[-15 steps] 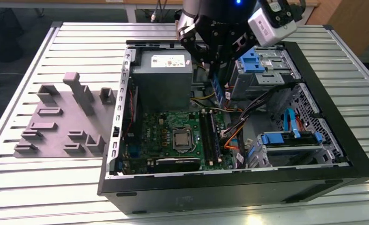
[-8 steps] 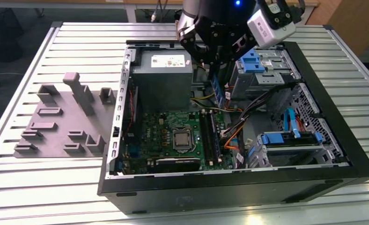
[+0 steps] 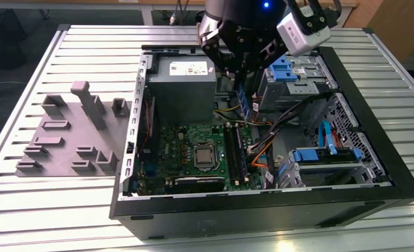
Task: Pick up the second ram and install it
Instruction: 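Insert the second ram into the second slot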
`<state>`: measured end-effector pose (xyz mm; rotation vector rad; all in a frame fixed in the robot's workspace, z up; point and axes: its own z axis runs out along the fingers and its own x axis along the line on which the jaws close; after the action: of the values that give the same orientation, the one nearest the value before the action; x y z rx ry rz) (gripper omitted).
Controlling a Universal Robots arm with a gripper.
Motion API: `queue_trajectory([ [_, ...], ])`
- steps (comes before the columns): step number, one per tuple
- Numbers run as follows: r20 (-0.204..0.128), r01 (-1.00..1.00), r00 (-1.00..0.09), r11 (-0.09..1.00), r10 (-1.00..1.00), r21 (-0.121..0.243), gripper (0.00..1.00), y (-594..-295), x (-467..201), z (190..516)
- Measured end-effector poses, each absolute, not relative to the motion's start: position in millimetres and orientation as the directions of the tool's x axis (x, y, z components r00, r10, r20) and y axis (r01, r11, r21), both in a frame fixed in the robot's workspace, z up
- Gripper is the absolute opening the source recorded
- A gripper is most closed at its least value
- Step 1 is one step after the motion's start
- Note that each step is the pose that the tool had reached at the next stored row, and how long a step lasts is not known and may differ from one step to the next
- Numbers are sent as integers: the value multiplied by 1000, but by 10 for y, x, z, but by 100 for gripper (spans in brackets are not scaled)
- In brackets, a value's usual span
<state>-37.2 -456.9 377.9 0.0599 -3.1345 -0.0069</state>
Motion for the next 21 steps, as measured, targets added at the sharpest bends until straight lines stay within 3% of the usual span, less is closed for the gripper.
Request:
queue_trajectory([
  [21, 6, -33, -999, 999, -33, 4, 14, -4569, -372, 3724],
])
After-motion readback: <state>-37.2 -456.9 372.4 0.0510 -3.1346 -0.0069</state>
